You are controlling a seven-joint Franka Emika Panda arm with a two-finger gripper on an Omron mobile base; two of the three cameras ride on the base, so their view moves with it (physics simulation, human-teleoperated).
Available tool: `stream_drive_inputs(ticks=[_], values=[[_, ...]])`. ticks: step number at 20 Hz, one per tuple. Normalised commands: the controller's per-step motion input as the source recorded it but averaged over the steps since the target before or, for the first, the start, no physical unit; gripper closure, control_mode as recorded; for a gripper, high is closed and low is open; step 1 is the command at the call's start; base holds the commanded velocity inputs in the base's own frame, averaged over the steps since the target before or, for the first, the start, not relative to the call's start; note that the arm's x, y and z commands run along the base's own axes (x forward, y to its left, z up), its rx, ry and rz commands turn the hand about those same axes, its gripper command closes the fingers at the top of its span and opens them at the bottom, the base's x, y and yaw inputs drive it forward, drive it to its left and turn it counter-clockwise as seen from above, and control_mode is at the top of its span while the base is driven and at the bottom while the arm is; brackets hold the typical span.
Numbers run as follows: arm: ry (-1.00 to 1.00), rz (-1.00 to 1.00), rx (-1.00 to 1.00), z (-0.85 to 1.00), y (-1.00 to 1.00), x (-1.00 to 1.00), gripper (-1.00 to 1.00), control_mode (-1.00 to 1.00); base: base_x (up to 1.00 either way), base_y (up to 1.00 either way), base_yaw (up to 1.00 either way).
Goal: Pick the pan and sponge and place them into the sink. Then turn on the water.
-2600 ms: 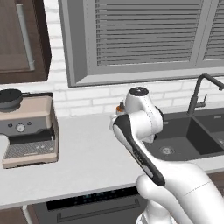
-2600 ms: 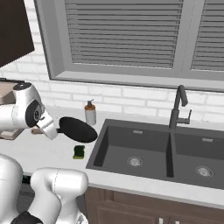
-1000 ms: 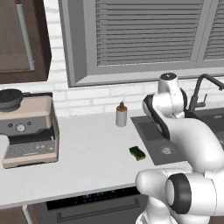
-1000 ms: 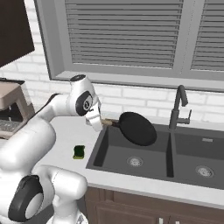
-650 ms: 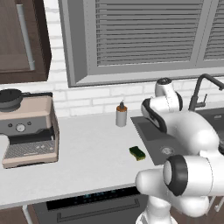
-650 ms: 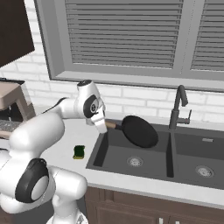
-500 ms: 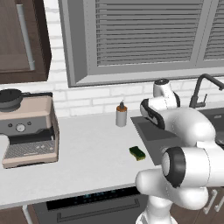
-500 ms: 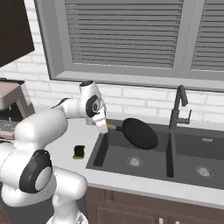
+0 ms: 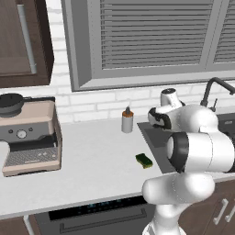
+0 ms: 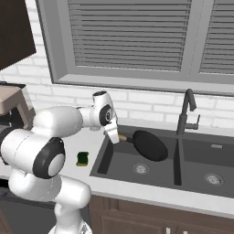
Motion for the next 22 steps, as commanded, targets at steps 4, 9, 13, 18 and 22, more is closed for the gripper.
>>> stream_drive_inputs(ticks=[4,9,13,18,22], values=[[0.0,0.0,0.0,-0.46,-0.23,0.21,1.0,-1.0,0.0,0.0,0.0],[0.0,0.0,0.0,-0.54,-0.05,0.26,1.0,-1.0,0.0,0.0,0.0],[0.0,0.0,0.0,-0.54,-0.07,0.25,1.0,-1.0,0.0,0.0,0.0],[0.0,0.0,0.0,-0.54,-0.13,0.33,1.0,-1.0,0.0,0.0,0.0],[0.02,0.0,0.01,-0.44,-0.29,0.3,1.0,-1.0,0.0,0.0,0.0]])
